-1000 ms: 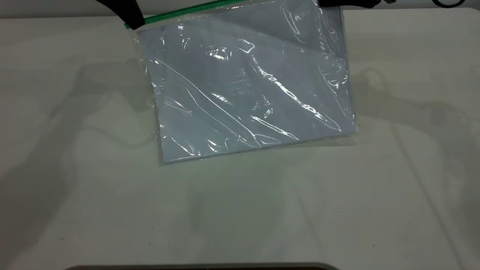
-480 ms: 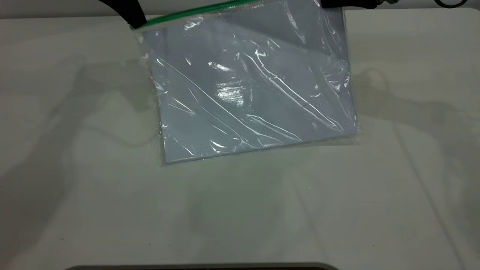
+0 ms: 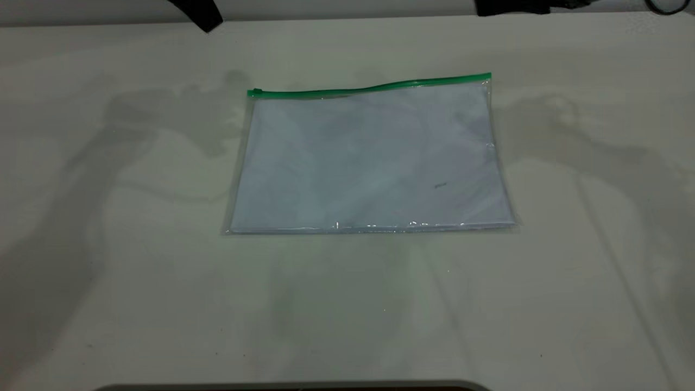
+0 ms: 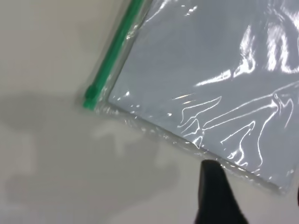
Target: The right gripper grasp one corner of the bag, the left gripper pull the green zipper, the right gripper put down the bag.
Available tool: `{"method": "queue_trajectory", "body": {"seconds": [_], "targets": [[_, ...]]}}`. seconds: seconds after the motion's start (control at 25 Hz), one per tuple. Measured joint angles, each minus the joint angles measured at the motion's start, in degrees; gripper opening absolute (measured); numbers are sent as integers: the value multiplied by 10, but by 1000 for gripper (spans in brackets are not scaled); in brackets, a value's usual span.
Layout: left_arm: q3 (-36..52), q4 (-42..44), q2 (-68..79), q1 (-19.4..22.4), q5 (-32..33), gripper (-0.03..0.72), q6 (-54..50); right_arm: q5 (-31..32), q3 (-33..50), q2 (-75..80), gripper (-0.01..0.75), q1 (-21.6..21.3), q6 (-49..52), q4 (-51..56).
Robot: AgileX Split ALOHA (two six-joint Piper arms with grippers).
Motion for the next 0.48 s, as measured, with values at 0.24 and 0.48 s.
{"method": "queue_trajectory", "body": {"seconds": [0.24,0.48], "targets": [[-81,60,-54,0,0,512,-196,-77,0,-120,578,0,177,-134],[-128,150,-130,0,0,515,-371,-66,1,-285,578,-8,425,-328]]}}
